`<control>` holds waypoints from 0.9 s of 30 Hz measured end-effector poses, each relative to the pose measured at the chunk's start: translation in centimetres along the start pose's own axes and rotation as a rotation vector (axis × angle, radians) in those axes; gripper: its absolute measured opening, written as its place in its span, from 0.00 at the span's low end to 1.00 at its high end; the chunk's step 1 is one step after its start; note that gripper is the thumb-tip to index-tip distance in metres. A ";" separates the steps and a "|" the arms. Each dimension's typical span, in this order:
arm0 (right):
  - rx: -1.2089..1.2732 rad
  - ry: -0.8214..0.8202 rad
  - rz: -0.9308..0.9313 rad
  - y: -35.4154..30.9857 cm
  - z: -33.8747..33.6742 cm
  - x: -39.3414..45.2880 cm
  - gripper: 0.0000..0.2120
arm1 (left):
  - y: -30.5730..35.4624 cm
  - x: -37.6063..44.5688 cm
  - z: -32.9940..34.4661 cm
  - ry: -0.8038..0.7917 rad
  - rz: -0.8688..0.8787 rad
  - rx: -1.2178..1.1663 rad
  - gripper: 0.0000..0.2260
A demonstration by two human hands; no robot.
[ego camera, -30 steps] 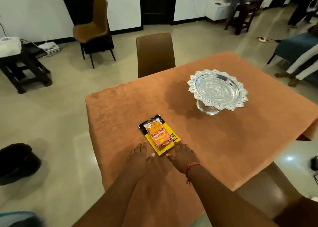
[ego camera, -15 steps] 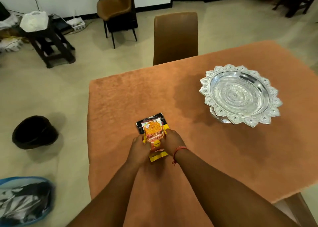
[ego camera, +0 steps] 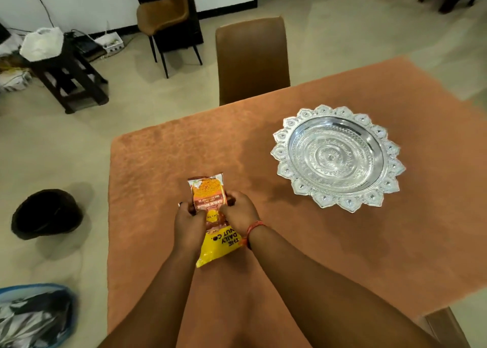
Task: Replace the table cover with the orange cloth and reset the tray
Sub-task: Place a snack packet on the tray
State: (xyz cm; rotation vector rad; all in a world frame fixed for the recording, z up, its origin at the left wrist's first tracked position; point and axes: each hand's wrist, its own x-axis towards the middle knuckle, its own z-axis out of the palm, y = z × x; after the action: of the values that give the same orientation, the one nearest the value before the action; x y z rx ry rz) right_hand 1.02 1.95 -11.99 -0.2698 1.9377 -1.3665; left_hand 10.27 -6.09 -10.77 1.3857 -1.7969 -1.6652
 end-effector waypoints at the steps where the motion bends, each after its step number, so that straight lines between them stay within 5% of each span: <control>1: 0.002 0.019 -0.041 -1.2 -0.7 0.0 0.15 | 1.5 0.0 0.5 0.010 0.007 -0.041 0.10; 9: -0.196 0.229 -0.320 -10.3 -13.8 0.0 0.15 | 12.6 0.2 9.8 -0.168 0.160 -0.159 0.13; 14: -0.308 0.354 -0.198 -7.9 -21.1 0.2 0.15 | 14.0 -2.2 15.8 -0.454 0.203 0.063 0.15; 19: -0.410 0.365 -0.102 -4.7 -23.4 1.2 0.13 | 13.3 -1.9 17.5 -0.477 0.157 0.189 0.10; 27: -0.526 0.458 -0.041 -3.1 -24.2 1.9 0.13 | 13.6 -2.1 17.1 -0.506 0.390 0.492 0.08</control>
State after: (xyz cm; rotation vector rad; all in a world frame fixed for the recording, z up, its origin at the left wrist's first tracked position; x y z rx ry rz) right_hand -17.16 17.21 -6.19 -0.2591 2.6794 -0.9730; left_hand -7.67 3.43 -2.39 0.7042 -2.6937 -1.5015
